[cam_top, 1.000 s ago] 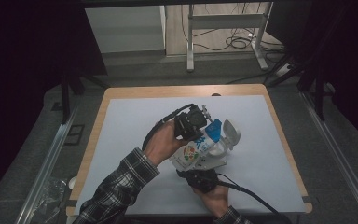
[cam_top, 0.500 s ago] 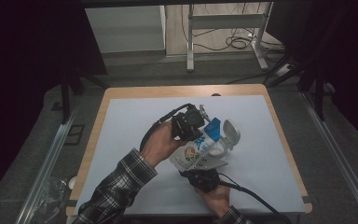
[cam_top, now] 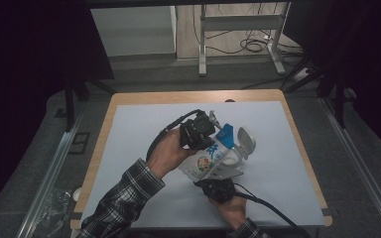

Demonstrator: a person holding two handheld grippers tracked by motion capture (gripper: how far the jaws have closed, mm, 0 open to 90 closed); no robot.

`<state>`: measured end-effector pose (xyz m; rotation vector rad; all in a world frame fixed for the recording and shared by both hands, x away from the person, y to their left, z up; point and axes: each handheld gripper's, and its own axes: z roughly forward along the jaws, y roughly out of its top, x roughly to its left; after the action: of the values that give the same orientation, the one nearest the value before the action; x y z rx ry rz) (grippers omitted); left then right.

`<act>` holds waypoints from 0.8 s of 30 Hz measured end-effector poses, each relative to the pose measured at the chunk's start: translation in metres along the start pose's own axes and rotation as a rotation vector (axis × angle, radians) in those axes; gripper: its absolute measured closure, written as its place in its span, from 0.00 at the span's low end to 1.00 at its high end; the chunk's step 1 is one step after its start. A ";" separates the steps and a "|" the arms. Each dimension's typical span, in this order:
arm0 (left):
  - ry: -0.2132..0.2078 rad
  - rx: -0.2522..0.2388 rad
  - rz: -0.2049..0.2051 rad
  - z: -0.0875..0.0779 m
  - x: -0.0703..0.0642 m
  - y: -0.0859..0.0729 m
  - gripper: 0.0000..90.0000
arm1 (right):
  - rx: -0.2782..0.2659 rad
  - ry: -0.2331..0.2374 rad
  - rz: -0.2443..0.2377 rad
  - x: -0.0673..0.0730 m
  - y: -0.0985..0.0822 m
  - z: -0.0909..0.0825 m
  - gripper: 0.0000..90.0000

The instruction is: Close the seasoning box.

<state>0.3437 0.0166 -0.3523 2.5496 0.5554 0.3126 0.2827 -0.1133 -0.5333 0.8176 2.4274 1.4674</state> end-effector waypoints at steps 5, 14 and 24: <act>-0.002 -0.007 -0.002 -0.002 0.000 -0.001 1.00 | 0.001 -0.013 -0.004 -0.002 0.000 0.000 0.99; -0.009 -0.012 -0.005 -0.005 0.003 -0.005 1.00 | 0.001 -0.021 -0.004 -0.004 0.000 -0.001 0.99; -0.035 -0.029 -0.022 -0.007 0.006 -0.008 1.00 | 0.003 -0.031 -0.009 -0.005 0.000 -0.001 0.99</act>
<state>0.3445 0.0287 -0.3493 2.5141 0.5619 0.2662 0.2865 -0.1173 -0.5336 0.8227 2.4083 1.4372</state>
